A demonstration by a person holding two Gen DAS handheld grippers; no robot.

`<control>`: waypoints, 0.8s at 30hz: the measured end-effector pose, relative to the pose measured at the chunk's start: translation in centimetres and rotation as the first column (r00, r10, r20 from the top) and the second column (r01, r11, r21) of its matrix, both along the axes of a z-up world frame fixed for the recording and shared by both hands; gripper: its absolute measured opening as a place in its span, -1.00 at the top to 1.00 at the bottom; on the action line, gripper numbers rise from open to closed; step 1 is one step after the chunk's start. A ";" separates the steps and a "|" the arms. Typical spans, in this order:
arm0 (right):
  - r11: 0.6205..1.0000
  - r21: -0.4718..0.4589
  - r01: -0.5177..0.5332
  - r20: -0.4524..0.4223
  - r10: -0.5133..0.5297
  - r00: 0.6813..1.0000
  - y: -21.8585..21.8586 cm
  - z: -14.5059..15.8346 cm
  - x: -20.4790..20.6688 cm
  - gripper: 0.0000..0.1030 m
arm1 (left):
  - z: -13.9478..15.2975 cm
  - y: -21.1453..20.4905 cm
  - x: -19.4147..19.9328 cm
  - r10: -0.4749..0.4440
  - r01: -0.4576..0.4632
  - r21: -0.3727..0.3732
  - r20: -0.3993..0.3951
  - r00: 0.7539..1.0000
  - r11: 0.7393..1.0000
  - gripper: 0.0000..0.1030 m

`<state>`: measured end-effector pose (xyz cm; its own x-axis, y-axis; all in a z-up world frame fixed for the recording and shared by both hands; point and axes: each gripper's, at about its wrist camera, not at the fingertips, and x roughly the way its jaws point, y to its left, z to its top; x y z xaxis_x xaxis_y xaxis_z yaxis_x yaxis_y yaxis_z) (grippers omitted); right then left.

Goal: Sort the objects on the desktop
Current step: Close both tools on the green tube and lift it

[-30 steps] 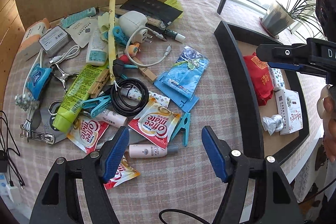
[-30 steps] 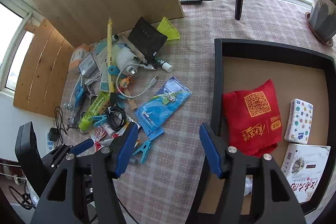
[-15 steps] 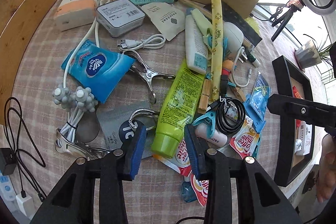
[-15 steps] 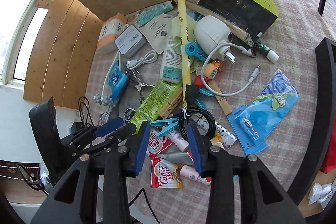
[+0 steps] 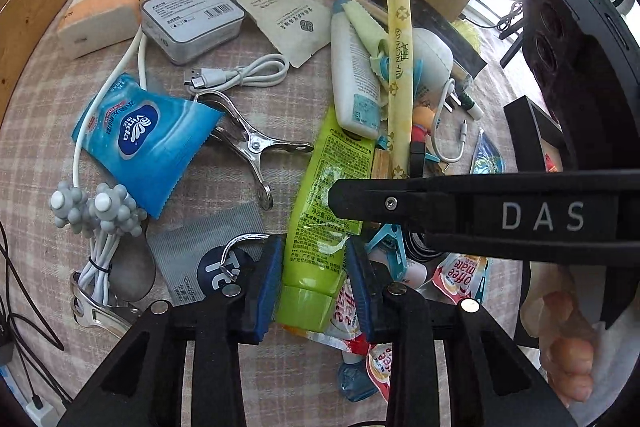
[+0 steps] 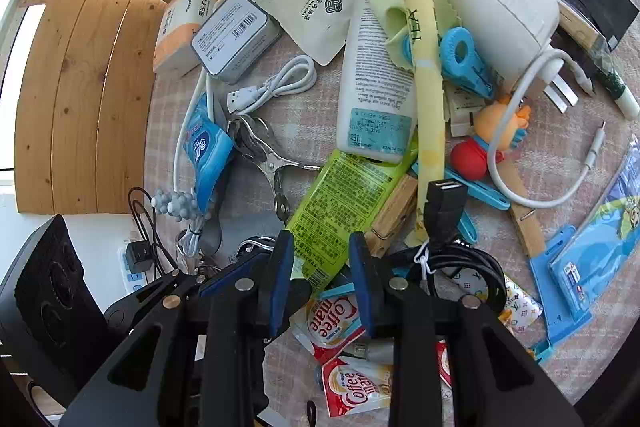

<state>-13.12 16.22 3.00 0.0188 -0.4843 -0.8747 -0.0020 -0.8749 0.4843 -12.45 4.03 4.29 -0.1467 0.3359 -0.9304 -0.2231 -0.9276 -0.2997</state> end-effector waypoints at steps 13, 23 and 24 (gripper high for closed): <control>0.994 0.070 -0.084 0.011 0.084 0.996 -0.7 -0.1 1.0 0.38 | -0.5 1.4 2.2 -0.029 0.028 0.049 0.017 0.999 0.998 0.41; 0.995 0.071 -0.074 0.023 0.073 0.997 -1.1 -1.6 1.9 0.20 | -1.5 1.7 2.7 0.020 -0.023 0.104 0.034 0.999 0.994 0.35; 0.995 0.066 -0.076 0.024 0.075 0.997 -1.0 -1.6 2.1 0.21 | -1.6 1.7 2.8 0.020 -0.024 0.113 0.038 0.999 0.993 0.35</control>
